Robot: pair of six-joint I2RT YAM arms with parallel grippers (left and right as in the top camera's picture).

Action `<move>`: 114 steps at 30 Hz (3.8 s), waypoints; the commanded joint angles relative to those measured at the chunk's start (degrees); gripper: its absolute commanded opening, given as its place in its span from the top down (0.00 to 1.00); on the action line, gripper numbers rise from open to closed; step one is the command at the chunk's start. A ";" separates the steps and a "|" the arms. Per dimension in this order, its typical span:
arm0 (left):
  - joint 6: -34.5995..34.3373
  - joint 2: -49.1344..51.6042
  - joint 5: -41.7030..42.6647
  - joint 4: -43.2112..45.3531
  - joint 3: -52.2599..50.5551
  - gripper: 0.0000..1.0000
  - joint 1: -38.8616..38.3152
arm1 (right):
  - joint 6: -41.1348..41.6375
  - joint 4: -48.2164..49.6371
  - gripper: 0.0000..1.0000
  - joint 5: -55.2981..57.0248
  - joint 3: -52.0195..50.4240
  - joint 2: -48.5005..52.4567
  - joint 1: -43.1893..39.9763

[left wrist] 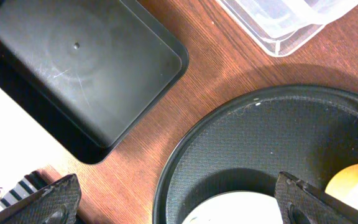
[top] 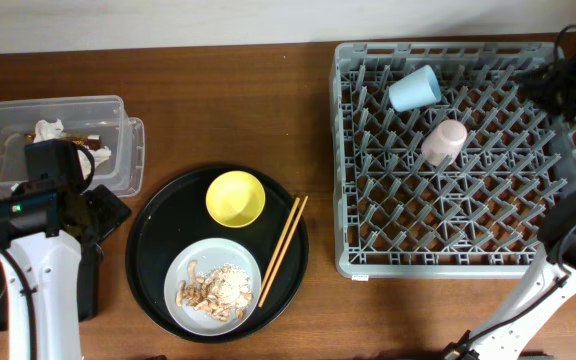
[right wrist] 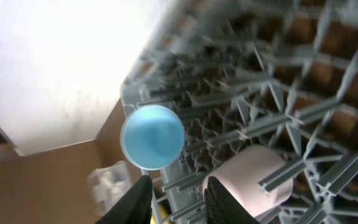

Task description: Sort waste into correct bins and load items into the dishwasher rack

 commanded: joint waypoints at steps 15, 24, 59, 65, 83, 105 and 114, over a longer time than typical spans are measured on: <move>-0.52 -0.02 -0.79 -0.07 0.24 0.01 0.26 | -6.19 0.39 0.86 24.85 4.76 3.19 27.02; -0.52 -0.02 -0.79 -0.07 0.24 0.01 0.24 | -2.62 -0.24 0.89 37.29 4.79 3.23 21.86; -0.52 -0.02 -0.79 -0.07 0.24 0.01 0.26 | -21.70 1.22 0.19 56.70 3.43 6.91 32.39; -0.52 -0.02 -0.79 -0.07 0.24 0.01 0.24 | -21.77 7.63 0.18 58.21 -3.15 6.91 32.41; -0.52 -0.02 -0.79 -0.04 0.24 0.01 0.26 | -10.58 6.10 0.38 50.21 15.98 6.80 26.38; -0.52 -0.02 -0.79 -0.07 0.24 0.01 0.24 | -13.64 -18.40 0.08 13.22 12.26 -13.27 34.82; -0.52 -0.02 -0.79 -0.07 0.24 0.01 0.24 | -4.79 -7.02 0.11 34.16 7.54 -1.95 71.91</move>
